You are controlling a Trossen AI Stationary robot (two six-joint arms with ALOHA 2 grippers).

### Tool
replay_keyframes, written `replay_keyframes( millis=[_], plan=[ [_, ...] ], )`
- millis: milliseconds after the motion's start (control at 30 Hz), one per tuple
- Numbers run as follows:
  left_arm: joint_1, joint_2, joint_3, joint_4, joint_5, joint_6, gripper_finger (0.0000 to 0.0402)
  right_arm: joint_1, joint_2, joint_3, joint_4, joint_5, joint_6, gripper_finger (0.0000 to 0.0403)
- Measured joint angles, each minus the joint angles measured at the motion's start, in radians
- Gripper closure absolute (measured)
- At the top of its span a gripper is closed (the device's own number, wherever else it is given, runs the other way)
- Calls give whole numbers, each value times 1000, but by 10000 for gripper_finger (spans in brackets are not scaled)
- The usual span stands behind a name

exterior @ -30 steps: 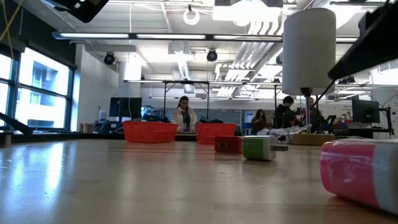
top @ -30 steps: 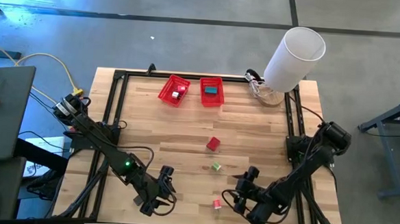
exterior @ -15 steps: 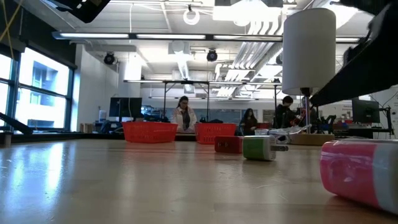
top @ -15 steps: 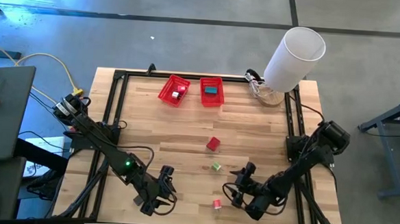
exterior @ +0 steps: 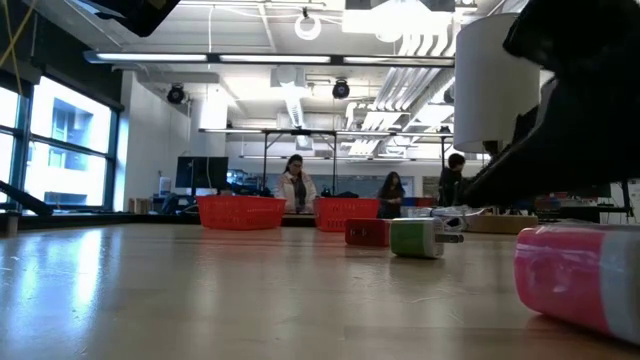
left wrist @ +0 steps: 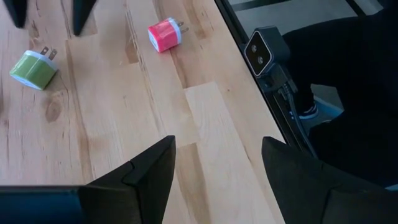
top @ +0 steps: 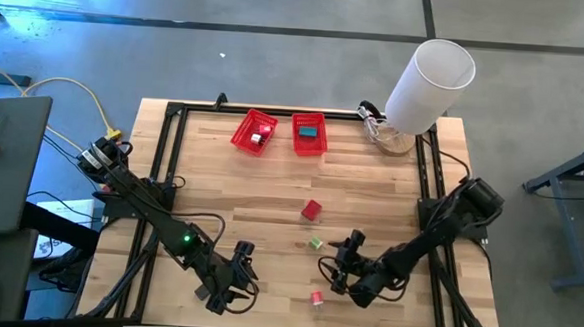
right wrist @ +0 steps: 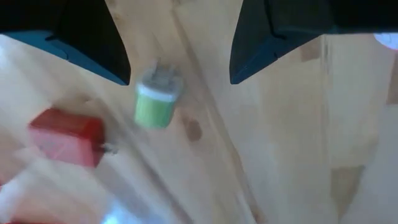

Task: Pick & Place Office items
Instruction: Put the green charger adapter into the left red bin

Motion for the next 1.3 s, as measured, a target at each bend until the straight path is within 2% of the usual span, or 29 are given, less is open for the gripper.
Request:
replay_keyframes(
  millis=[167,467,600,800,1300],
  plan=[
    [0,0,0,-1,0,1,173,-24,57,0,46,-11,-1,141],
    [0,0,0,-1,0,1,173,-61,61,0,45,0,0,141],
    [0,0,0,-1,0,1,173,-84,103,-1,79,-38,-1,141],
    [0,0,0,-1,0,1,173,-105,167,2,175,-18,0,141],
    [0,0,0,-1,0,1,173,-128,171,2,184,-18,-22,141]
  ],
)
